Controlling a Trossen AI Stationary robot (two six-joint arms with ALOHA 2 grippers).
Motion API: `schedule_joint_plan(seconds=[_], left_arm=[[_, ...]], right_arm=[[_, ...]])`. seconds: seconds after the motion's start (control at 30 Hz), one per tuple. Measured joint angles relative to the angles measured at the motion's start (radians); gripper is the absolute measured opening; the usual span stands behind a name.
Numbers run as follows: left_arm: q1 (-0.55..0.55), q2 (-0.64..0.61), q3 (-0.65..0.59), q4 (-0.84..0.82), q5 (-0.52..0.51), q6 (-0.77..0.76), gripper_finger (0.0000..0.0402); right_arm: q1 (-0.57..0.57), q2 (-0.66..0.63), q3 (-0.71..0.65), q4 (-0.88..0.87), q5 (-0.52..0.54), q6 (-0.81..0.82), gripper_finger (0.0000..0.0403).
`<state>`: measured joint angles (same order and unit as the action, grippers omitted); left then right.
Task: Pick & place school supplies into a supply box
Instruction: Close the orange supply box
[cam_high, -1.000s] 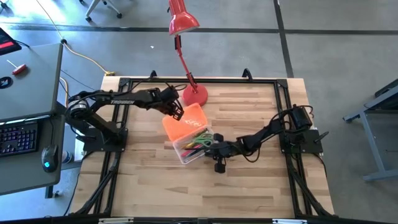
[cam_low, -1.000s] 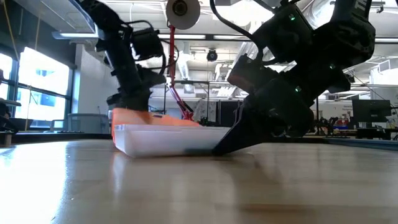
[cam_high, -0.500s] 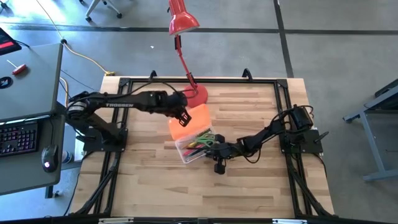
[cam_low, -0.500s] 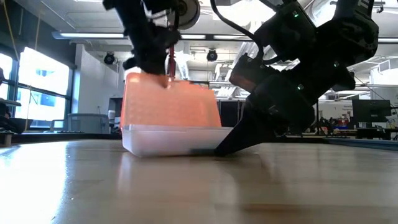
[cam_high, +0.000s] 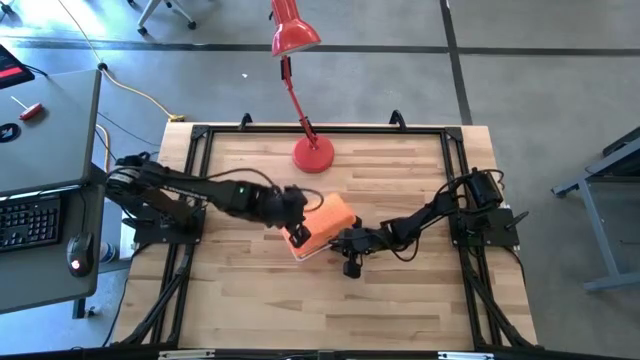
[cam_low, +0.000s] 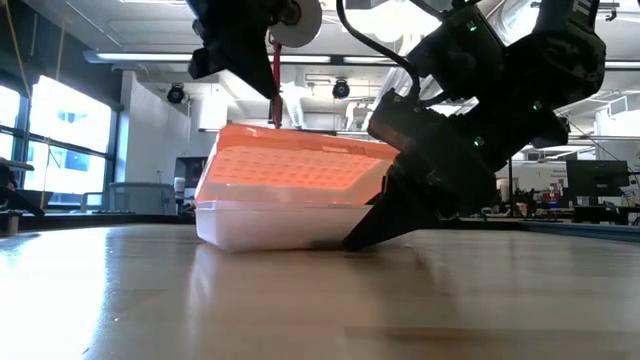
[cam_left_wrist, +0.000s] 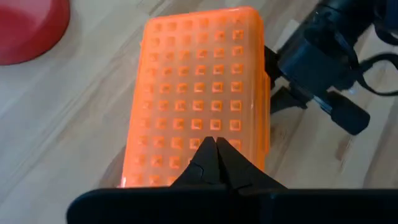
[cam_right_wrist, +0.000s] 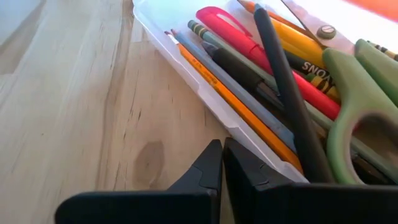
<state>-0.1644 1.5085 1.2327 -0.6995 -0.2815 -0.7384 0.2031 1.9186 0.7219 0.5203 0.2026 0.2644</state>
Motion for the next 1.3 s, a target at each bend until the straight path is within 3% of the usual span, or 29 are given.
schedule_joint_plan(seconds=[0.13,0.27,0.43,0.63,0.77,0.93,1.17,1.3], left_arm=[[-0.031,0.0,0.0,-0.001,-0.067,-0.033,0.0013],[-0.026,0.012,0.001,-0.004,-0.087,-0.053,0.0028],[-0.026,0.059,0.0,0.018,-0.102,-0.054,0.001],[-0.026,0.106,0.0,0.048,-0.075,-0.055,0.0025],[-0.026,0.138,0.0,0.065,-0.043,-0.055,0.0026],[-0.025,0.155,-0.002,0.054,-0.043,-0.053,0.001],[-0.026,0.153,0.0,0.068,-0.043,-0.052,0.0032],[-0.025,0.153,0.0,0.071,-0.043,-0.044,0.0012]], right_arm=[[0.02,0.0,-0.001,0.011,-0.033,-0.035,0.0],[0.08,0.002,-0.004,0.079,0.001,-0.127,0.0],[0.141,-0.027,-0.004,0.132,0.015,-0.23,0.0],[0.162,-0.054,-0.004,0.105,0.004,-0.265,0.0],[0.171,-0.07,-0.003,0.083,-0.136,-0.233,0.0],[0.171,-0.09,-0.003,0.076,-0.419,-0.136,0.0],[0.192,-0.108,-0.002,0.114,-0.576,-0.197,0.0],[0.193,-0.108,-0.001,0.219,-0.868,-0.221,0.0]])
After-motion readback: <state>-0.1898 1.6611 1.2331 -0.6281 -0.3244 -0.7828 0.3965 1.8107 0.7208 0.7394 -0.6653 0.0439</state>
